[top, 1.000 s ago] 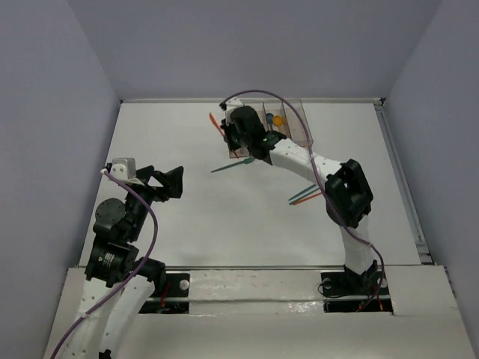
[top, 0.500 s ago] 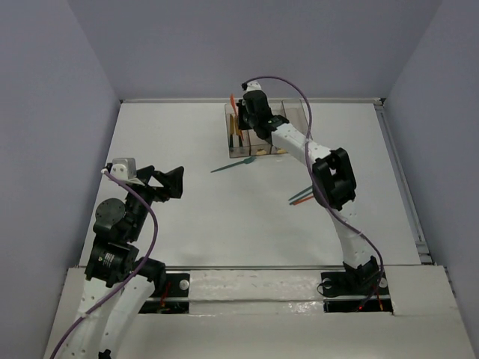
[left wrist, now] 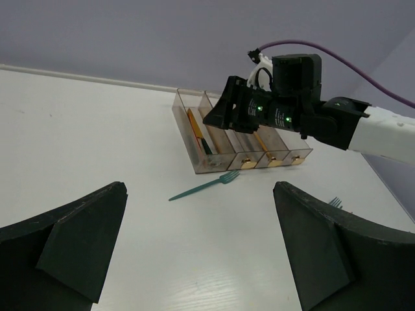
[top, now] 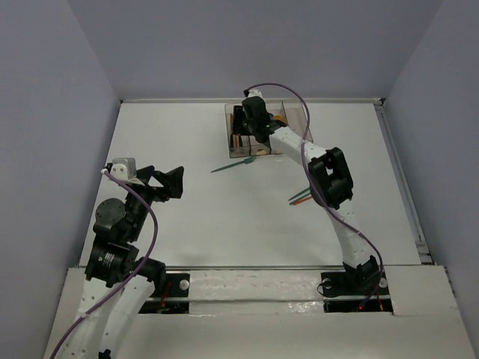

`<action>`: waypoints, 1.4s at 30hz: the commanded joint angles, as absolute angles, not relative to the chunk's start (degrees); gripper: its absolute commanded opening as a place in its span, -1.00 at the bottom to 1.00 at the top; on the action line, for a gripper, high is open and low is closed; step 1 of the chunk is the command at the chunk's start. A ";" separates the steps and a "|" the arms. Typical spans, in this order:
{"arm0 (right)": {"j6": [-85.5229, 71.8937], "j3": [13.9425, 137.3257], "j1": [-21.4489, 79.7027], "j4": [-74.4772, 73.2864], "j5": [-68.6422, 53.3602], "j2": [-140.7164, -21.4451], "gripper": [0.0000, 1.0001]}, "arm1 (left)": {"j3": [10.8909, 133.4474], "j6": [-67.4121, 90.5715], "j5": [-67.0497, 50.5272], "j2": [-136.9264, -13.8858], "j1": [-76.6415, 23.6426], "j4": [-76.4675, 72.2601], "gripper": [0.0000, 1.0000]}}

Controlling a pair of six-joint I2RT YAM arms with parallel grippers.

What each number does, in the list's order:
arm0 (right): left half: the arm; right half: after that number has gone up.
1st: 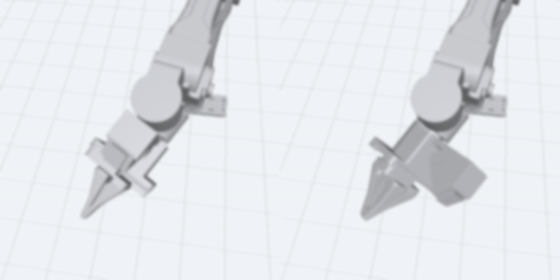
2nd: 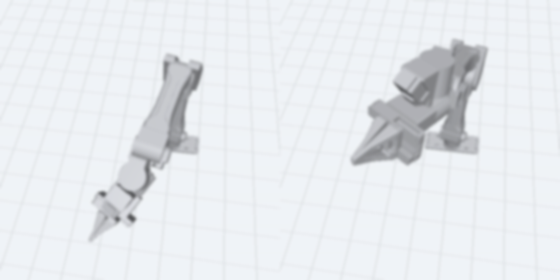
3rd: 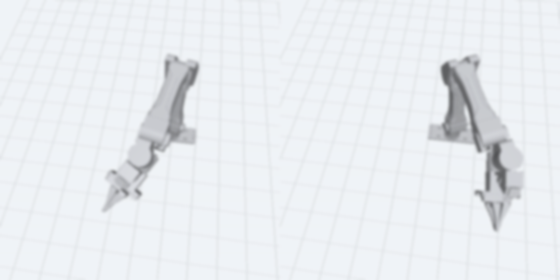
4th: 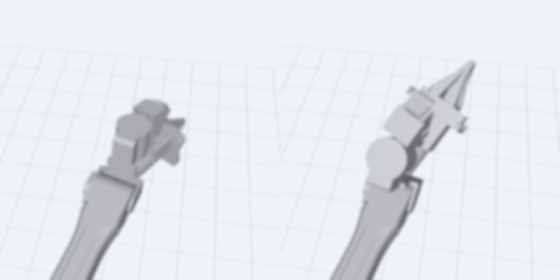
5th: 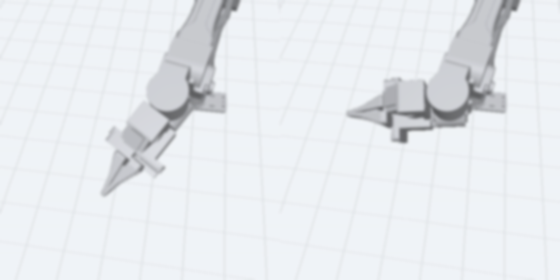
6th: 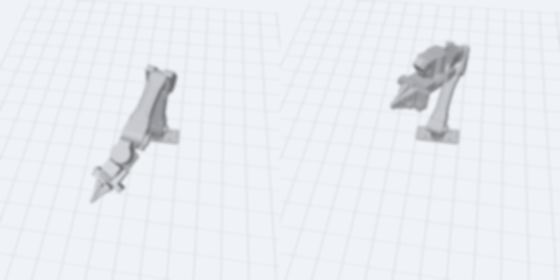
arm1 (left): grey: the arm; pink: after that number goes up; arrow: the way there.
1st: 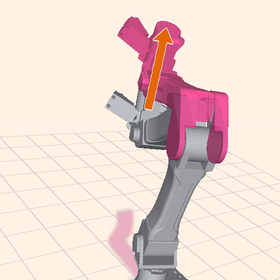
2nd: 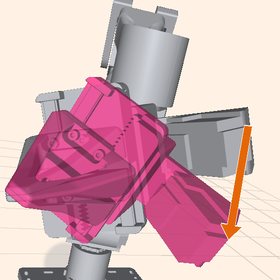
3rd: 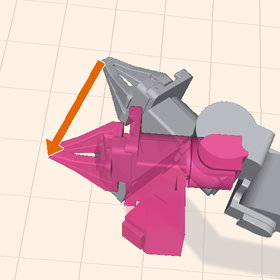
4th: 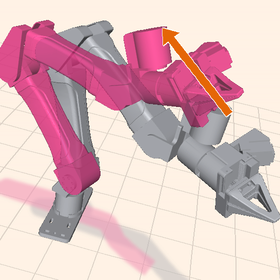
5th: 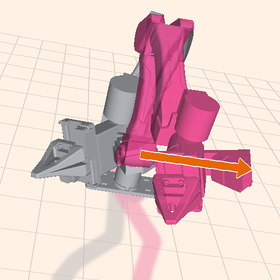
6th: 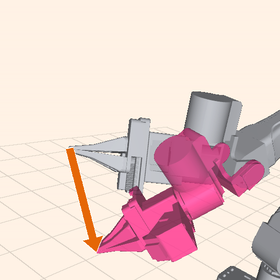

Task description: Sort the eating utensils into containers

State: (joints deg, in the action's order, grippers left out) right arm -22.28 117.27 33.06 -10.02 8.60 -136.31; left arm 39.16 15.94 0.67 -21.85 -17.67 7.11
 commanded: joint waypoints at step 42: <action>-40.34 48.25 23.99 -14.68 35.25 -87.54 -0.15 | 41.31 15.38 1.67 -16.35 -23.37 5.63 0.98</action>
State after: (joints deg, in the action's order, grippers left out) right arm -40.34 46.09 24.36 -14.59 34.68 -86.19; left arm 39.16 15.92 1.15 -17.12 -22.50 7.49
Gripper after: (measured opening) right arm 0.427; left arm 0.992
